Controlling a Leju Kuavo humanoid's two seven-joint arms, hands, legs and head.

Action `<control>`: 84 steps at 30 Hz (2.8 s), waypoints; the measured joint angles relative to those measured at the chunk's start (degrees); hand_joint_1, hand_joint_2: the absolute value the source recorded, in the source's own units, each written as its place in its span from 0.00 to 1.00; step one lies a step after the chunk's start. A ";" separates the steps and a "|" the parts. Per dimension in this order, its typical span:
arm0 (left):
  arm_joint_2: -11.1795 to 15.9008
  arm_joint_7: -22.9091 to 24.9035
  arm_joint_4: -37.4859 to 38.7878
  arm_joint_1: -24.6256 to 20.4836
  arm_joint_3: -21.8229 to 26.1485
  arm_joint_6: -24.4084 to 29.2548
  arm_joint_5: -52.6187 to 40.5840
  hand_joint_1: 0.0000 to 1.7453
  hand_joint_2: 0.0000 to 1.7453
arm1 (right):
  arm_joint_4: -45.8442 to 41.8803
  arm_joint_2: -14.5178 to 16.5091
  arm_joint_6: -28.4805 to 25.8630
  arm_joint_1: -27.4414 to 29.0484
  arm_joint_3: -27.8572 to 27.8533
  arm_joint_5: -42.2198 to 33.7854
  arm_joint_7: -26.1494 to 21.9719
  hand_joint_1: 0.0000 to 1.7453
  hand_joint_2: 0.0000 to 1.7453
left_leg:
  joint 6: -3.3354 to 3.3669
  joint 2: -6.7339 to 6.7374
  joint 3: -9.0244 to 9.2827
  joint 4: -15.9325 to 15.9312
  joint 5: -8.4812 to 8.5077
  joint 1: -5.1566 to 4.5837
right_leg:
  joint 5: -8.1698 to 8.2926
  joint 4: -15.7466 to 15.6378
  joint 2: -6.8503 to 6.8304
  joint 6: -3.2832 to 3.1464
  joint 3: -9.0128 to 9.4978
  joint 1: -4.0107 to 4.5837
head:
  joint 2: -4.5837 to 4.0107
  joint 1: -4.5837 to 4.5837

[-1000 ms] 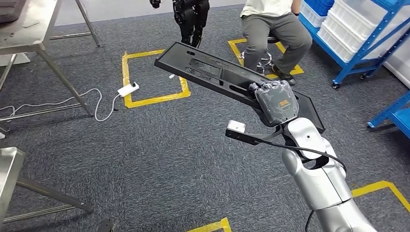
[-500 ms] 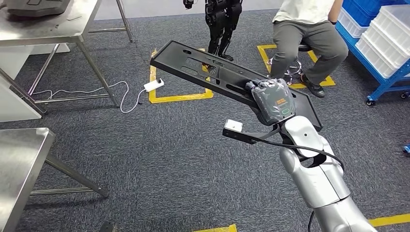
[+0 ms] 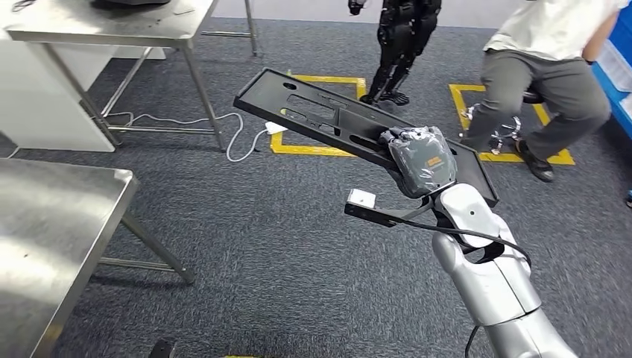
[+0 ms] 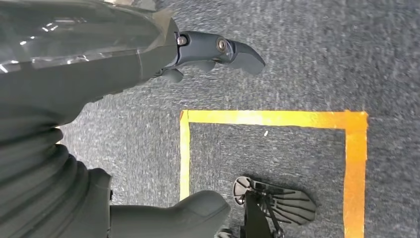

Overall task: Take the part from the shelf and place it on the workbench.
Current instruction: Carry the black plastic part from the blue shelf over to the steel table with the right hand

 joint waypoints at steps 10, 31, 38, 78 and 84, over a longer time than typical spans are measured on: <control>-0.04 0.19 0.04 0.73 0.54 0.26 -0.23 0.00 1.00 | -0.13 0.34 0.00 0.07 0.00 0.01 -0.16 0.96 1.00 | -2.45 2.72 -5.09 9.47 -5.15 0.14 | 3.69 -9.59 -0.86 -2.96 4.80 0.23 | 0.00 -0.73; -0.03 0.27 0.04 0.53 0.65 0.50 -1.36 0.00 1.00 | -0.38 0.04 0.00 0.75 -0.07 0.18 -0.33 0.96 1.00 | 0.44 -0.57 0.57 0.03 -0.33 -0.23 | -0.22 -0.64 0.45 0.00 0.94 -0.24 | 0.00 -0.28; 0.01 0.83 0.09 0.92 0.78 0.60 -1.42 0.00 1.00 | -0.39 0.31 0.00 0.57 0.01 0.20 -0.34 0.96 1.00 | -2.00 -1.55 -1.18 1.44 -0.83 0.01 | 3.15 -9.00 0.72 -1.53 4.88 -0.48 | 0.00 -0.76; 0.15 1.70 0.24 0.76 0.87 0.76 -2.46 0.00 1.00 | 0.80 0.98 -0.20 -0.52 -0.02 -1.50 -1.20 0.96 1.00 | -1.55 6.65 -2.09 5.21 -2.25 -0.48 | 3.06 -8.77 -5.06 -2.79 4.59 0.66 | 0.00 -1.64; 0.21 1.64 0.25 0.57 0.87 0.50 -3.65 0.00 1.00 | 3.89 2.11 -0.33 -3.50 -1.69 -4.18 -4.60 0.96 1.00 | 0.37 5.90 0.06 0.47 -0.81 -1.14 | 2.01 -7.74 -5.57 -1.68 4.43 1.09 | 0.00 -1.45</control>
